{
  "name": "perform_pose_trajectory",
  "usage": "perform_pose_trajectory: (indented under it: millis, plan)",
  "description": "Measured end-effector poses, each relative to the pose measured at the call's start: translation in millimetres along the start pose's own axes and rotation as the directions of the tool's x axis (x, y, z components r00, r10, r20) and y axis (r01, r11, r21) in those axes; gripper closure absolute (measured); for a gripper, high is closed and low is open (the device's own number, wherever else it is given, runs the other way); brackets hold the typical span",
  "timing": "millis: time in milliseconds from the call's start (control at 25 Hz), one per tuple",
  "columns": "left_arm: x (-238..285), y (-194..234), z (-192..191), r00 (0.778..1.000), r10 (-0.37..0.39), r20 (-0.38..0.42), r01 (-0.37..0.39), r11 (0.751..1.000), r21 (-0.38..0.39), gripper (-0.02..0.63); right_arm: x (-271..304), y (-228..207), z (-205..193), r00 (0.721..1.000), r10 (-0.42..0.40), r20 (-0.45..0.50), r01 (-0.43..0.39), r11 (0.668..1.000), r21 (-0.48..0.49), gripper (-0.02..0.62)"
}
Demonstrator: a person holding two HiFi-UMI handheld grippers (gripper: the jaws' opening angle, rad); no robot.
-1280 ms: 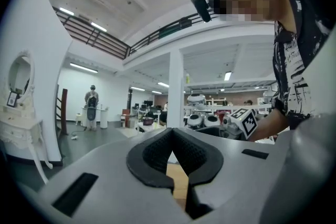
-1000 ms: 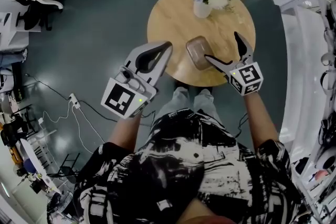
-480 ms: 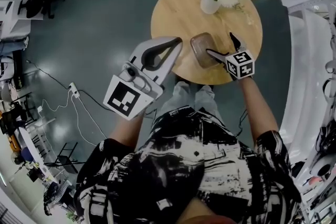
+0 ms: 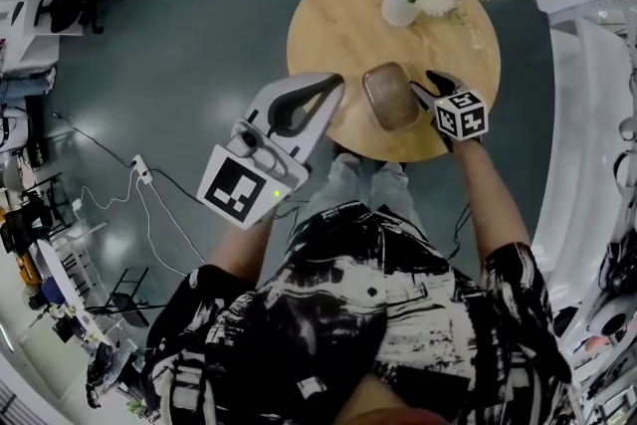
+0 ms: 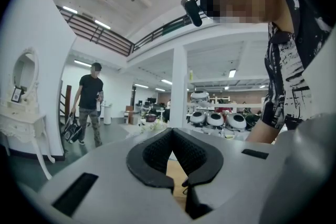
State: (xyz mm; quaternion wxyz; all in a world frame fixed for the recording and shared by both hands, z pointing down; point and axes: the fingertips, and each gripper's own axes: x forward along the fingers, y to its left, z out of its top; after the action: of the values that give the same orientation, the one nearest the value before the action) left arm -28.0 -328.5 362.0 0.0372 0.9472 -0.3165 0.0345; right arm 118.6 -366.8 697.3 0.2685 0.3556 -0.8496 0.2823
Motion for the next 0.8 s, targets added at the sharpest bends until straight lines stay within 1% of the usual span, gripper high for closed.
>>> perform_pose_trajectory:
  millis: [40,80,200,280,440,600,760,800]
  plan:
    - [0.3,0.4,-0.8,1.0,0.0,0.0,0.0,1.0,-0.001,0.606,2.2,0.2,-3.0,1.0,0.01,-0.014,-0.01,1.0,0.003,0.404]
    - [0.5,0.9,-1.6,1.0,0.001,-0.001,-0.001,1.0,-0.002,0.606,4.6,0.6,-5.9,0.999,0.02,-0.027,-0.019,1.0,0.006,0.43]
    - [0.3,1.7,-3.1,1.0,0.001,-0.006,-0.001,1.0,-0.003,0.606,10.0,1.0,-14.1,0.998,0.037,-0.056,-0.036,0.999,0.025,0.438]
    - [-0.4,2.3,-3.9,1.0,0.003,-0.008,-0.003,1.0,-0.004,0.606,12.6,1.3,-19.1,0.997,0.044,-0.071,-0.041,0.998,0.036,0.464]
    - [-1.0,5.7,-5.9,1.0,0.008,-0.013,-0.008,1.0,-0.005,0.606,18.8,1.5,-26.6,0.993,0.066,-0.097,-0.06,0.996,0.066,0.492]
    - [-2.3,9.5,-7.1,1.0,0.015,-0.016,-0.015,1.0,-0.006,0.606,24.5,-0.9,-30.4,0.991,0.081,-0.108,-0.07,0.993,0.1,0.51]
    - [-4.4,12.8,-7.3,1.0,0.021,-0.017,-0.021,1.0,-0.008,0.606,28.0,1.1,-32.0,0.987,0.121,-0.108,-0.104,0.983,0.15,0.524]
    - [-4.5,13.7,-7.8,1.0,0.023,-0.017,-0.023,1.0,-0.009,0.606,28.9,1.9,-31.7,0.985,0.135,-0.105,-0.116,0.979,0.166,0.536]
